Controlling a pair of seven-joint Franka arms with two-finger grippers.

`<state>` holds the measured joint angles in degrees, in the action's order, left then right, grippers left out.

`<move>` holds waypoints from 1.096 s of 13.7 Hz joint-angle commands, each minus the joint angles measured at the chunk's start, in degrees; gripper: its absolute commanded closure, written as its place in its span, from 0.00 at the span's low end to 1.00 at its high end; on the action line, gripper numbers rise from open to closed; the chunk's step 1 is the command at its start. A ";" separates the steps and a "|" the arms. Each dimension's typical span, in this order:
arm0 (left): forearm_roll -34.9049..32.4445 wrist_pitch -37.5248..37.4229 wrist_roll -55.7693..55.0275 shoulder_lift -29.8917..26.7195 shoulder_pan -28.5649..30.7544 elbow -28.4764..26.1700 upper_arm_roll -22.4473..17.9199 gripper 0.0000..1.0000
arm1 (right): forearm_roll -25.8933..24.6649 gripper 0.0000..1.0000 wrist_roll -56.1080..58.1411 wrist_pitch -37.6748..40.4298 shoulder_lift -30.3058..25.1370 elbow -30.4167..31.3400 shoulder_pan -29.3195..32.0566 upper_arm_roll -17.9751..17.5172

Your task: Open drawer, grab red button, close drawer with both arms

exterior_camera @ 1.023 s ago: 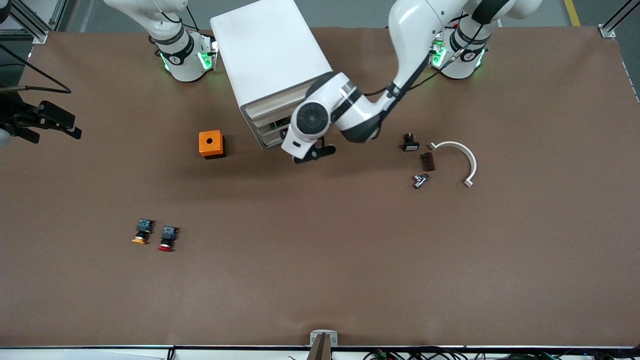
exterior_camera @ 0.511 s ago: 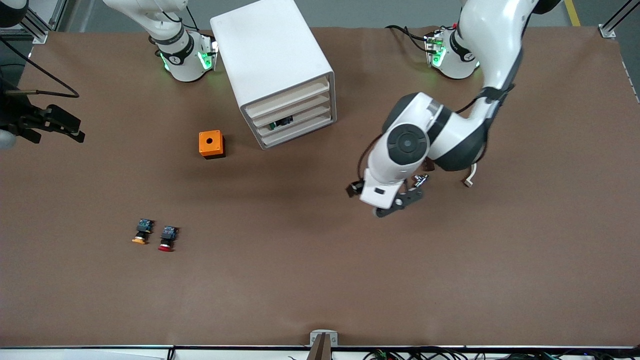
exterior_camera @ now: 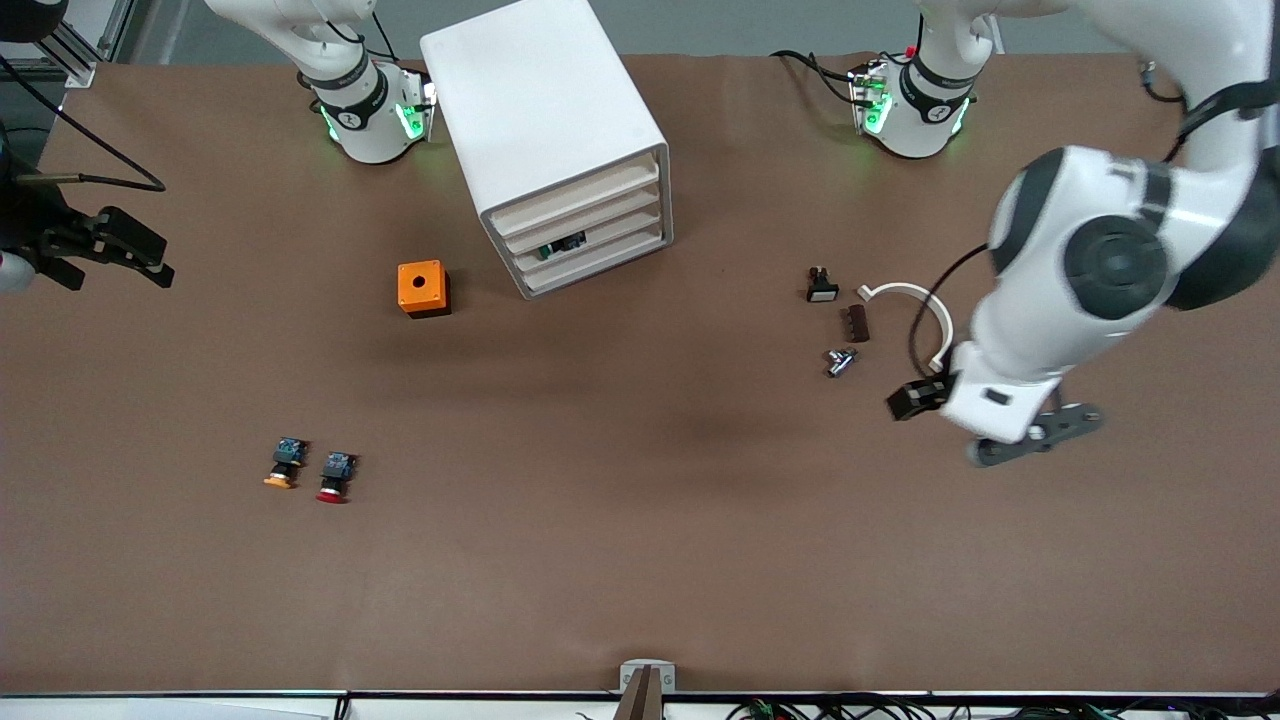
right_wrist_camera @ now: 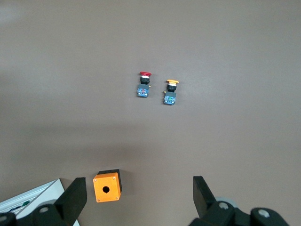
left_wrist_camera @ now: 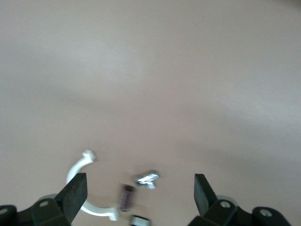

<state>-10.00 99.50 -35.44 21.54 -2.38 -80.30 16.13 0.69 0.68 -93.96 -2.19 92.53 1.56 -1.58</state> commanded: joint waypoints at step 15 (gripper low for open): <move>4.35 -14.86 16.80 -19.42 5.37 -2.49 -1.09 0.01 | -1.48 0.00 -0.94 -0.17 -1.06 0.72 -0.94 0.35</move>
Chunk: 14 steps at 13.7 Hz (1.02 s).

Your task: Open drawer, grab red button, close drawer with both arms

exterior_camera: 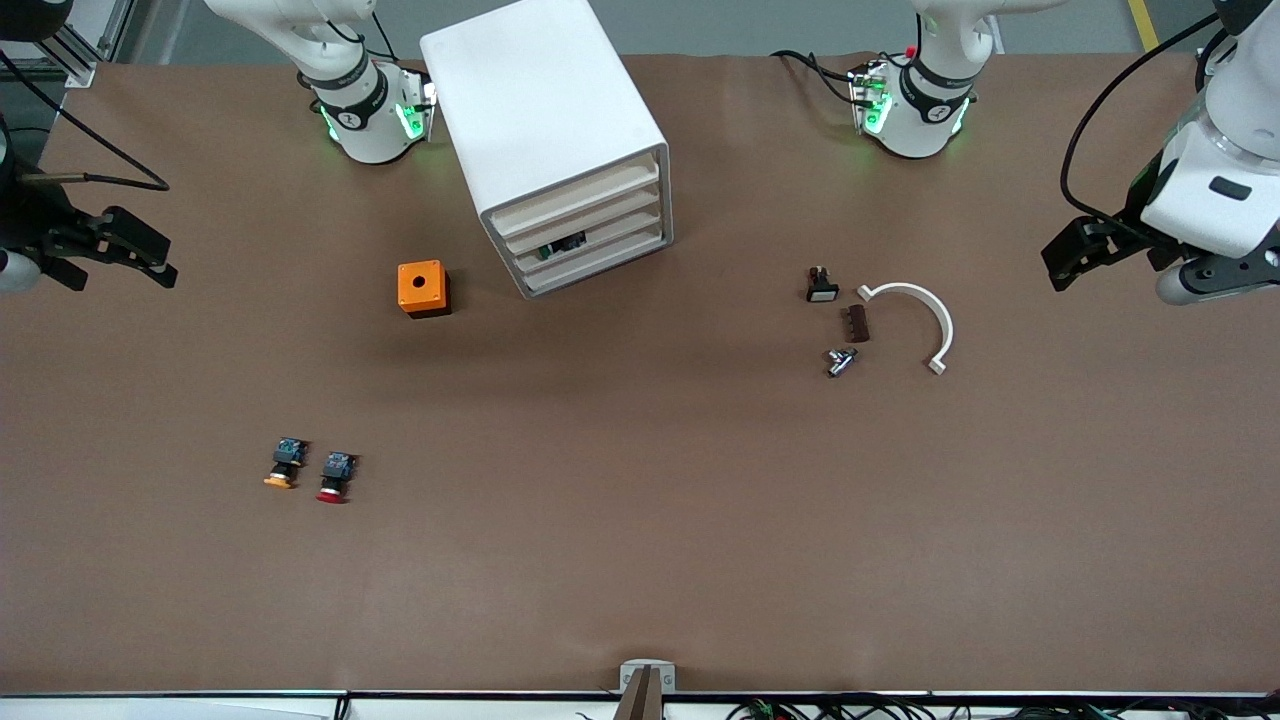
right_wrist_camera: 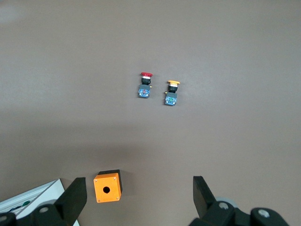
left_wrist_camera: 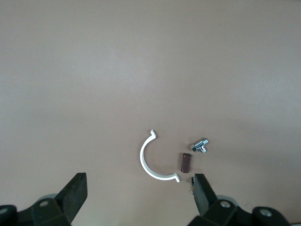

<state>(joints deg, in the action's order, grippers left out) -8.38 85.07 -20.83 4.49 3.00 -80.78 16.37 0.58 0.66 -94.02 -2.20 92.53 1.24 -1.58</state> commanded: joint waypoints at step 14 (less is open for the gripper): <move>8.56 0.28 10.36 -11.16 -3.44 -11.76 -10.57 0.00 | -1.46 0.00 -0.93 -0.11 -1.05 0.81 -0.62 0.26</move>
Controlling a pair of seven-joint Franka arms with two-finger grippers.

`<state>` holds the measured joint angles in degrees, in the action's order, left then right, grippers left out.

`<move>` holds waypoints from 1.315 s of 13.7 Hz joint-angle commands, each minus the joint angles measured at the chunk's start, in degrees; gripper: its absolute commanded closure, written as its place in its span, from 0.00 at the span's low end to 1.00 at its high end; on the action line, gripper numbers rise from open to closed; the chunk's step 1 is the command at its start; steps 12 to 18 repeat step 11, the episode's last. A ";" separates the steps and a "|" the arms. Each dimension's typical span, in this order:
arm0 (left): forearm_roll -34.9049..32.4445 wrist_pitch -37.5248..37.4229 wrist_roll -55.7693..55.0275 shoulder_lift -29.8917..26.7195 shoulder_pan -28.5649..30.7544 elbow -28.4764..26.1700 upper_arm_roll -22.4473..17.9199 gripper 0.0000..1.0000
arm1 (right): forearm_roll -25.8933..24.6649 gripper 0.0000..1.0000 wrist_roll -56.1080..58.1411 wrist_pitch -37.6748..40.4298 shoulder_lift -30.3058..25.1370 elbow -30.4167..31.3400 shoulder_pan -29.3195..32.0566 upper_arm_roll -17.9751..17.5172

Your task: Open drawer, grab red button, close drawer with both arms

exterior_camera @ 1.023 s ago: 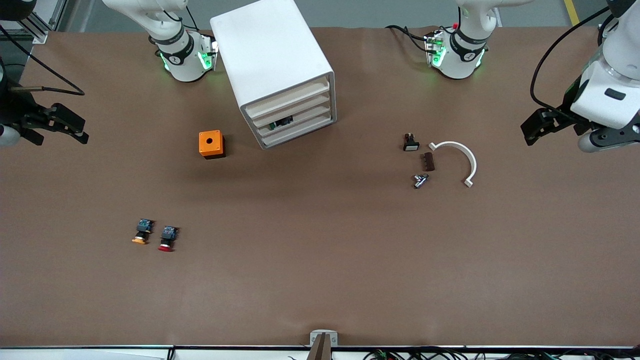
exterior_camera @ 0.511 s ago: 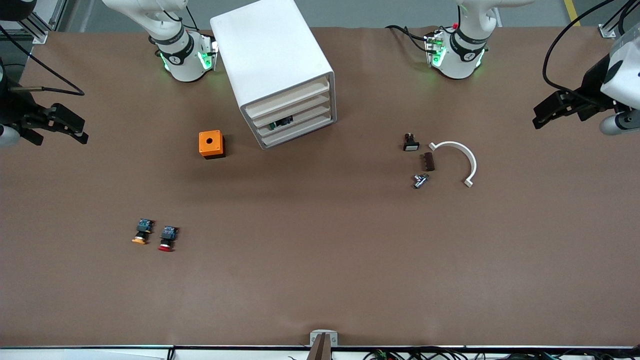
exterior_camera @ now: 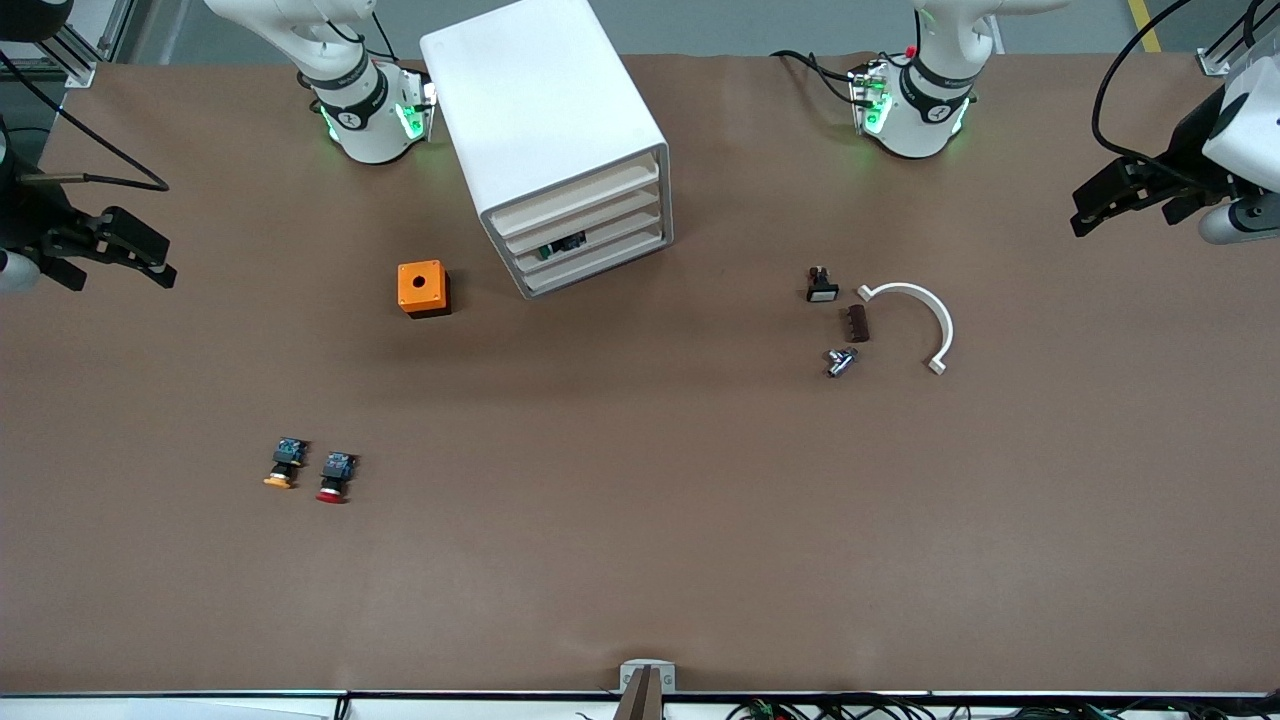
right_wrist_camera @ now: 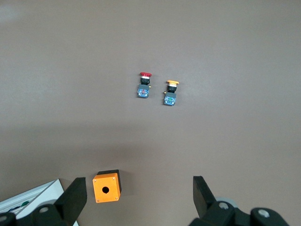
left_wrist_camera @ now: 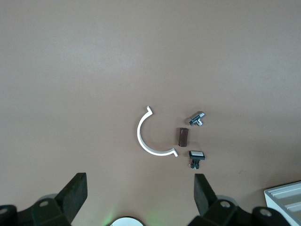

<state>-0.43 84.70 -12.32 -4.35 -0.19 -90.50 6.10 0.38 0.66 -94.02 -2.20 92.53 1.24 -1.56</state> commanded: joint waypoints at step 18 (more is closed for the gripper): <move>0.43 -0.41 4.58 -2.95 0.10 -2.23 -0.21 0.00 | -1.17 0.00 -0.92 -0.03 -1.05 0.80 -0.71 0.24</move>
